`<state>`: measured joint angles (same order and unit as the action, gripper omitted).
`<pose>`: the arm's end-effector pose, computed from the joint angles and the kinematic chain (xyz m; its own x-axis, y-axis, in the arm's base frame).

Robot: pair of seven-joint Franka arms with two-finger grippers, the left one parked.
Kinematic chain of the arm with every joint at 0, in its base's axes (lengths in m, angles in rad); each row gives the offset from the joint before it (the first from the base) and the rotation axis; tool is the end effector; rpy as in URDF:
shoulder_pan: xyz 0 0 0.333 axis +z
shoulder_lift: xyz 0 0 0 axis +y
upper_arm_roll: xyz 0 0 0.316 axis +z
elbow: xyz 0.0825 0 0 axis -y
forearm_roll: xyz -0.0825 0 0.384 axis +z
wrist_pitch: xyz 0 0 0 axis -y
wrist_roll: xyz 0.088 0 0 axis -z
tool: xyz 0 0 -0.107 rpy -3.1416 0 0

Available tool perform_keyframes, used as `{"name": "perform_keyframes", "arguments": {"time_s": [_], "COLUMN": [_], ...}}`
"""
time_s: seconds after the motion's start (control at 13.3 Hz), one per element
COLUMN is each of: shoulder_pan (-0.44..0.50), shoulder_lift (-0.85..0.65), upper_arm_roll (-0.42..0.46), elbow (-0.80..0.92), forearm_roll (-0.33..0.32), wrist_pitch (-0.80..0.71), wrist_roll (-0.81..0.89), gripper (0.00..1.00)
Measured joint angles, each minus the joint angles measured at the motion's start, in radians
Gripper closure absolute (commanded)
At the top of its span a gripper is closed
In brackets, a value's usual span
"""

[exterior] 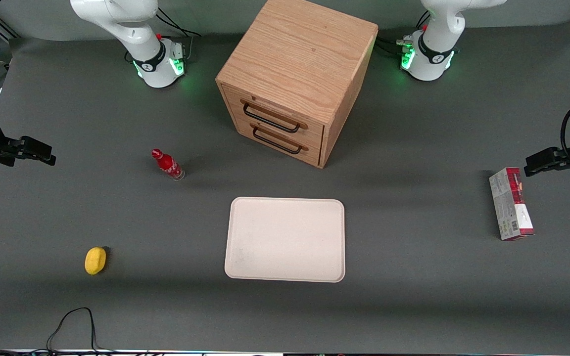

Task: Open upper drawer
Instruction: 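Move the right gripper from rest toward the wooden cabinet's drawers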

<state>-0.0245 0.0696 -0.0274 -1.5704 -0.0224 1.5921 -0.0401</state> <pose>0.5750 -0.0317 0.5872 0.9987 -0.0113 -0.0488 -0.0102 -0.9997 0.0223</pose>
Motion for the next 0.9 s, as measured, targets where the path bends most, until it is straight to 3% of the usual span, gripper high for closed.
{"name": "perform_keyframes", "arguments": {"time_s": [0.53,0.9], "shoulder_pan": [0.032,0.249], "shoulder_lift": [0.023,0.112], "upper_arm_roll": [0.005,0.013], "elbow": [0.012,0.107], "forearm_roll": [0.031,0.050], "wrist_pitch": [0.003,0.010], "wrist_roll": [-0.001,0.000], "gripper": [0.00,0.00]}}
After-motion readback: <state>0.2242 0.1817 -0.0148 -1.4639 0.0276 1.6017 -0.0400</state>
